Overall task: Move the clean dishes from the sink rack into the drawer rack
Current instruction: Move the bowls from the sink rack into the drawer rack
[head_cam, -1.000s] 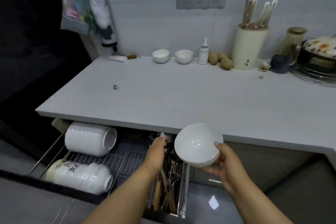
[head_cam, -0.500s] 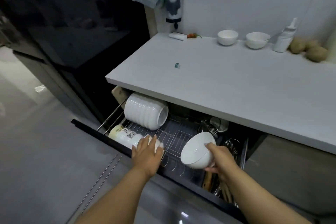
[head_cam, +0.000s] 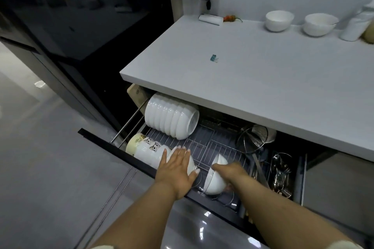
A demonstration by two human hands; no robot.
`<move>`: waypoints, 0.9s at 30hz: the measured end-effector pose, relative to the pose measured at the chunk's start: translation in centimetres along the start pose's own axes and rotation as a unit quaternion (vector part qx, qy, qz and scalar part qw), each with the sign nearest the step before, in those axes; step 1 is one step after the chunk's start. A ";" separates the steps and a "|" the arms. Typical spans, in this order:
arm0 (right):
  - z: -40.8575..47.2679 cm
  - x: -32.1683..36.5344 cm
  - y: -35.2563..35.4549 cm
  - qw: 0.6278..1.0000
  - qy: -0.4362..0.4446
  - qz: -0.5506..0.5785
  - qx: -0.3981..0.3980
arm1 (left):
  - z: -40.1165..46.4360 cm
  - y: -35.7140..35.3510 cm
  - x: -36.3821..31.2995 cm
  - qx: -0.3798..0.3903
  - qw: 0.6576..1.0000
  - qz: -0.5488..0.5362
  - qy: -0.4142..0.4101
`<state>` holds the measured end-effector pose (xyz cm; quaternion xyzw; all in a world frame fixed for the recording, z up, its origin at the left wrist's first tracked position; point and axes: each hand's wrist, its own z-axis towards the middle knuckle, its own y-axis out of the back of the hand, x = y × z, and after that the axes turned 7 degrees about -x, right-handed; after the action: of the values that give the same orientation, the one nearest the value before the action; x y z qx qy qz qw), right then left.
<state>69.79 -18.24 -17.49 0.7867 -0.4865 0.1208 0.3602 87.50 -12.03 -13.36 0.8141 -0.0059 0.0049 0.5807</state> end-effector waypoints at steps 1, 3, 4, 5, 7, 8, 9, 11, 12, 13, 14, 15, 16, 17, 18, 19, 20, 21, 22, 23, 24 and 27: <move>0.0 0.4 -0.4 1.000 0.000 -0.025 -0.003 | 0.1 -0.2 0.2 0.000 1.000 -0.001 -0.008; 0.2 0.9 -1.3 0.997 -0.007 -0.070 -0.007 | 0.2 -0.3 0.4 -0.005 1.000 -0.009 -0.017; 0.3 1.0 -1.8 0.997 -0.005 -0.083 -0.004 | 0.2 -0.3 0.5 -0.008 1.000 -0.014 -0.019; 0.6 1.1 -2.3 0.996 -0.002 -0.094 0.000 | 0.1 -0.3 0.5 -0.011 1.000 -0.018 -0.020; 0.8 1.0 -3.3 0.994 -0.007 -0.112 0.000 | 0.1 -0.1 0.5 -0.015 0.999 -0.023 -0.020; 0.8 1.0 -3.6 0.993 -0.012 -0.113 0.001 | 0.0 -0.1 0.5 -0.018 0.999 -0.030 -0.021; 0.9 1.0 -4.0 0.994 -0.016 -0.112 0.002 | 0.0 0.0 0.5 -0.022 0.999 -0.037 -0.023; 1.3 0.8 -4.7 0.995 -0.028 -0.096 0.009 | 0.0 0.0 0.6 -0.026 0.998 -0.047 -0.025; 1.5 0.6 -5.1 0.996 -0.034 -0.083 0.013 | 0.0 0.0 0.6 -0.029 0.998 -0.049 -0.026; 1.7 0.5 -5.5 0.997 -0.035 -0.070 0.016 | 0.0 -0.1 0.7 -0.031 0.998 -0.051 -0.026; 1.9 0.4 -5.8 0.997 -0.033 -0.059 0.021 | 0.1 -0.1 0.7 -0.033 0.998 -0.051 -0.028; 2.0 0.3 -6.1 0.998 -0.034 -0.055 0.025 | 0.1 -0.2 0.7 -0.033 0.998 -0.050 -0.028; 1.8 0.4 -6.2 0.997 -0.038 -0.056 0.029 | 0.2 -0.3 0.7 -0.032 0.998 -0.050 -0.028; 1.6 0.5 -6.3 0.997 -0.041 -0.055 0.033 | 0.2 -0.3 0.7 -0.030 0.998 -0.049 -0.027; 1.5 0.6 -6.4 0.997 -0.037 -0.051 0.037 | 0.3 -0.4 0.7 -0.028 0.998 -0.048 -0.027; 1.4 0.8 -6.5 0.998 -0.029 -0.047 0.042 | 0.3 -0.4 0.7 -0.026 0.998 -0.046 -0.028; 1.4 0.8 -6.5 0.997 -0.022 -0.046 0.050 | 0.3 -0.4 0.7 -0.025 0.998 -0.044 -0.028; 1.5 0.8 -6.5 0.997 -0.019 -0.047 0.055 | 0.3 -0.5 0.7 -0.025 0.998 -0.044 -0.028; 1.6 0.8 -6.6 0.997 -0.019 -0.050 0.059 | 0.3 -0.5 0.7 -0.026 0.998 -0.043 -0.027; 1.5 0.8 -6.6 0.996 -0.019 -0.053 0.066 | 0.3 -0.5 0.7 -0.026 0.998 -0.043 -0.027; 1.6 0.7 -6.6 0.996 -0.022 -0.048 0.075 | 0.3 -0.5 0.7 -0.025 0.998 -0.043 -0.026; 1.6 0.6 -6.3 0.993 -0.030 -0.069 0.090 | 0.2 -0.4 0.6 -0.015 0.999 -0.043 -0.018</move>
<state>75.23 -18.09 -21.12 0.8509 -0.4284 0.1154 0.2812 88.13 -12.12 -13.80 0.8050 0.0190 -0.0350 0.5920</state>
